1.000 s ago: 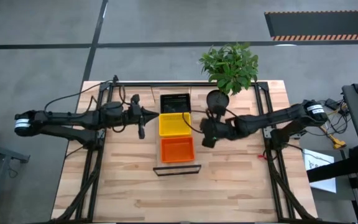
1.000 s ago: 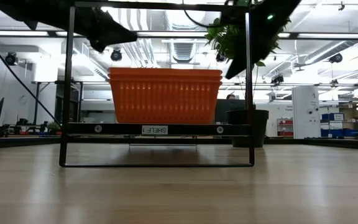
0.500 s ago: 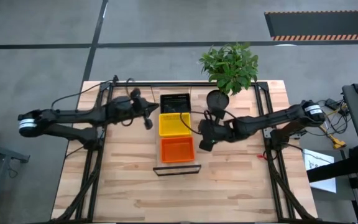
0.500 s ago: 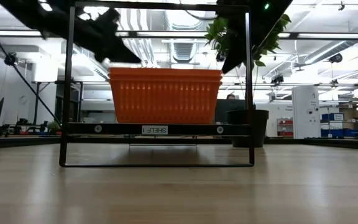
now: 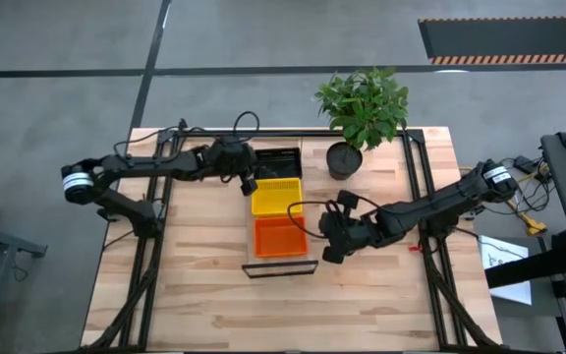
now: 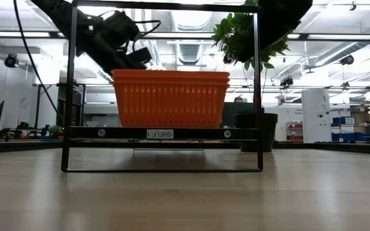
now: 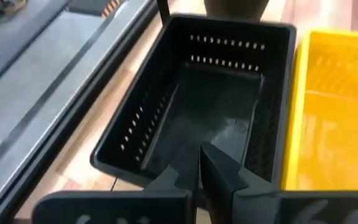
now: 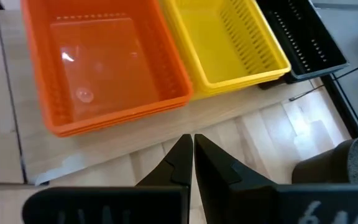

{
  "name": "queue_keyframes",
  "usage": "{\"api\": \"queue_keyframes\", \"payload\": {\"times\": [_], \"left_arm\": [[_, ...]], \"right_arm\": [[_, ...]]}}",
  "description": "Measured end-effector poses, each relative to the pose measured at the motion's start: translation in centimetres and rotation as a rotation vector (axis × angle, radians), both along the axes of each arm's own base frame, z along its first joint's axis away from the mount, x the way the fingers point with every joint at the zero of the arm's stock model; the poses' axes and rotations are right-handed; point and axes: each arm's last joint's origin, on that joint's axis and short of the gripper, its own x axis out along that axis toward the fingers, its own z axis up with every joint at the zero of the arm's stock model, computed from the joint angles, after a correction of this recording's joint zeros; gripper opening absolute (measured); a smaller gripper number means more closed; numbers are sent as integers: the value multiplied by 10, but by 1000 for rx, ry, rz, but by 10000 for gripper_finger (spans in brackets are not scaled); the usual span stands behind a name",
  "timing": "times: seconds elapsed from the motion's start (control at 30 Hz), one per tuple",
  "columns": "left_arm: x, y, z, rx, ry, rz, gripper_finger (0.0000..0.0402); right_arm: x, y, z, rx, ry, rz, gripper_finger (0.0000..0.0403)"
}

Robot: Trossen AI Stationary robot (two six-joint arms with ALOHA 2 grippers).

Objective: Stack baskets on shelf by color
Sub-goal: Adjust the bins on the shelf

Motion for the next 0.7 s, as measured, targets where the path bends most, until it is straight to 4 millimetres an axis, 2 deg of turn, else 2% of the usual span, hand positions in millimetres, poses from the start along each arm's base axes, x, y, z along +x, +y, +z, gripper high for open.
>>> {"api": "queue_keyframes", "payload": {"times": [0.2, 0.7], "left_arm": [[-4, 0, 2, -26, 47, 9, 0], [-1, 2, 5, -8, 7, 11, 0]], "right_arm": [[-2, 4, 0, -1, 4, 10, 9], [-2, 4, 0, 2, 4, 4, 9]]}}
